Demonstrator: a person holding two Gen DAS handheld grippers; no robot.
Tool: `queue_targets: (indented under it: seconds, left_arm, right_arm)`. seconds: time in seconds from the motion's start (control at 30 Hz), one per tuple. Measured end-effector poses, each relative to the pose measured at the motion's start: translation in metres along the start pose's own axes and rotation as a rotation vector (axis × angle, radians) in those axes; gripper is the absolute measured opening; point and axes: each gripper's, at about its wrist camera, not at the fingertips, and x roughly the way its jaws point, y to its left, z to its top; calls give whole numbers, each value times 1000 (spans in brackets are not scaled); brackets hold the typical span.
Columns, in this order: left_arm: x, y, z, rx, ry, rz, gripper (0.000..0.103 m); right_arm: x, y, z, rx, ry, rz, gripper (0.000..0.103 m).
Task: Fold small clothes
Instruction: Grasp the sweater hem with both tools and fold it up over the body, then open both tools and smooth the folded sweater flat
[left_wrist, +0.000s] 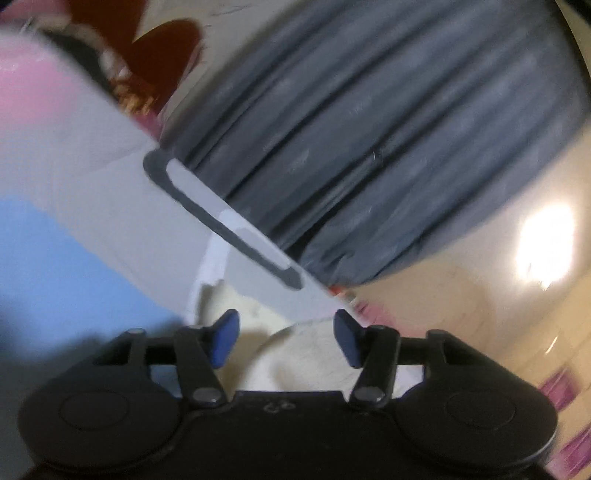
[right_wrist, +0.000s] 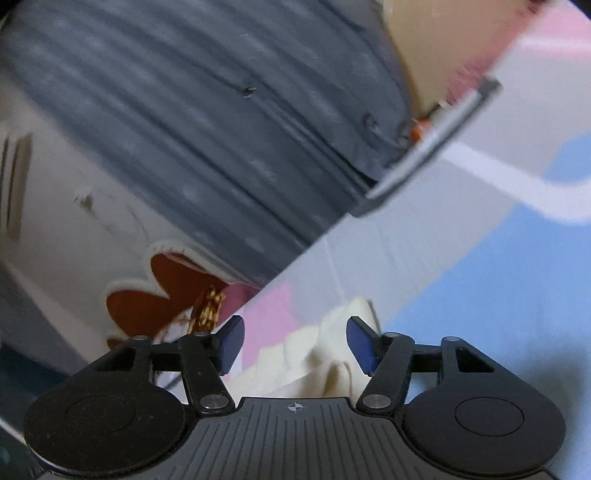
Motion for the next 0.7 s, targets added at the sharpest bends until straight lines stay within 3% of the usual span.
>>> queue_targets:
  seconds: [0.1, 0.23, 0.33, 0.4, 0.5, 0.57, 0.7]
  left_arm:
    - [-5, -8, -4, 166, 38, 46, 53]
    - [-2, -22, -13, 294, 88, 70, 52]
    - [20, -31, -13, 341, 113, 113, 49]
    - [35, -36, -11, 357, 118, 144, 48]
    - [50, -40, -8, 350, 98, 203, 46]
    - [49, -38, -6, 333, 78, 213, 46]
    - [46, -35, -8, 356, 84, 197, 46]
  right_arm:
    - [-21, 20, -10, -217, 17, -11, 61]
    - [-29, 33, -40, -437, 132, -37, 61]
    - [-14, 47, -65, -559, 239, -61, 44]
    - [7, 57, -74, -648, 264, -130, 41]
    - [35, 62, -66, -659, 198, -198, 39]
    - [40, 59, -52, -571, 111, -246, 39]
    - [25, 47, -45, -508, 77, -196, 39]
